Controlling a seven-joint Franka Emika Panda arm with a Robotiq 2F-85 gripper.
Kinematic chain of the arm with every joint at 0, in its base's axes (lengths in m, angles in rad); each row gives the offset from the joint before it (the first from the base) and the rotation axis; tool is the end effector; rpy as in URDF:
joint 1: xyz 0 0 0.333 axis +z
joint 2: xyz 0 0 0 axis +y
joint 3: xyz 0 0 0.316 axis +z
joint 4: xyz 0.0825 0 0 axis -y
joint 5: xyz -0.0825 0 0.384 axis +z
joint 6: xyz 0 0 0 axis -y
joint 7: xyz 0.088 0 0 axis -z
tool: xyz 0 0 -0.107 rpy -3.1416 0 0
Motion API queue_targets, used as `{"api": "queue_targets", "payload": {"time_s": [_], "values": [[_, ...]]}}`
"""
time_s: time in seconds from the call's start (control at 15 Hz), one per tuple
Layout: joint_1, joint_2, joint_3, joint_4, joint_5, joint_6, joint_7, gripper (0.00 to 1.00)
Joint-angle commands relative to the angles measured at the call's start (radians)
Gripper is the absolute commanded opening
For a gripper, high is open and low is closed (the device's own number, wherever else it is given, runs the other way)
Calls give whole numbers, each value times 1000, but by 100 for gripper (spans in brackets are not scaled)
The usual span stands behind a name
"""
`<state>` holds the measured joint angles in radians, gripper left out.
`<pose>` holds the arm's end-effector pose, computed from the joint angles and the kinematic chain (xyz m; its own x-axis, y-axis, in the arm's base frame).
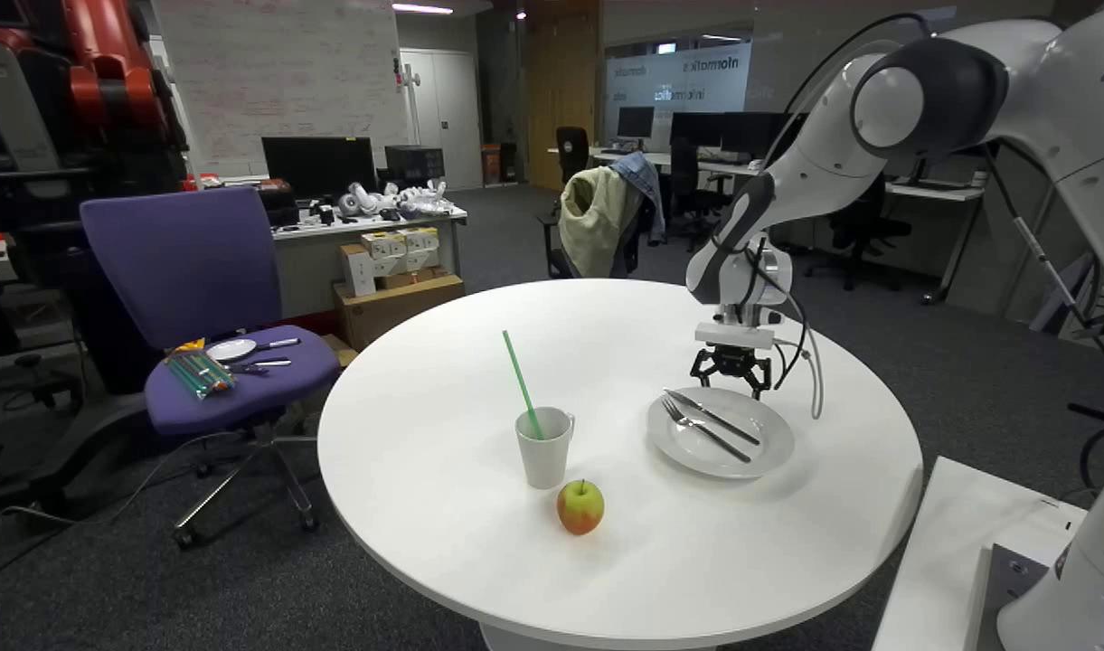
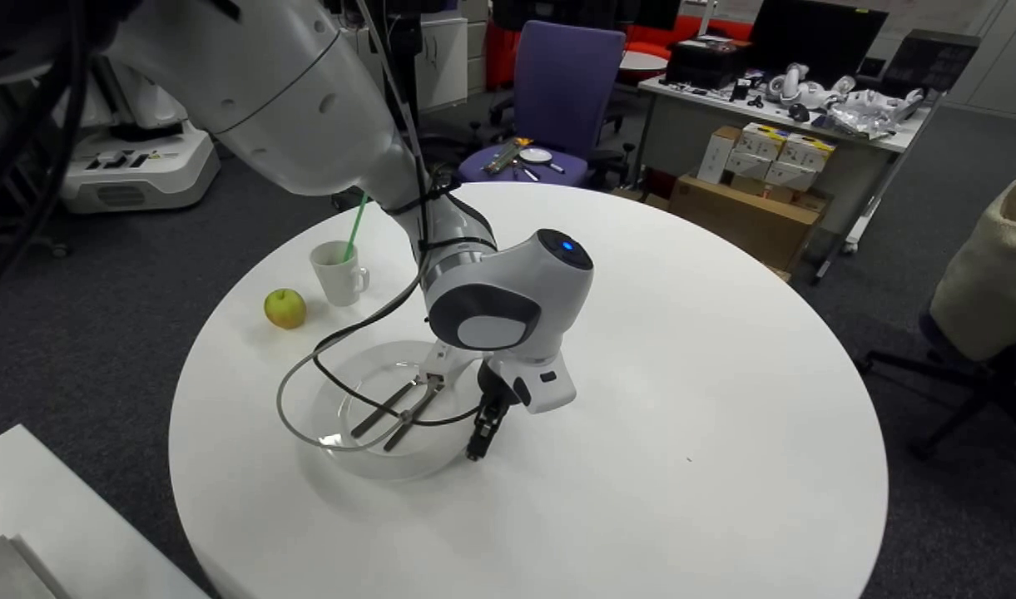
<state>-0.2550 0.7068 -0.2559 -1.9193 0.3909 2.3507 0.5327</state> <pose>0.5165 -0.2853 0.1117 0.2379 -0.9455 -0.2222 -0.9612 -0.2621 0.0862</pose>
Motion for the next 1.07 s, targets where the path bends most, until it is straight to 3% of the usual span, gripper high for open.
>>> {"api": "queue_targets", "payload": {"time_s": [0.0,1.0], "values": [[8,-40,6,-54,-10,-2,-30,100],[28,-53,-15,-54,-42,10,-36,100]]}}
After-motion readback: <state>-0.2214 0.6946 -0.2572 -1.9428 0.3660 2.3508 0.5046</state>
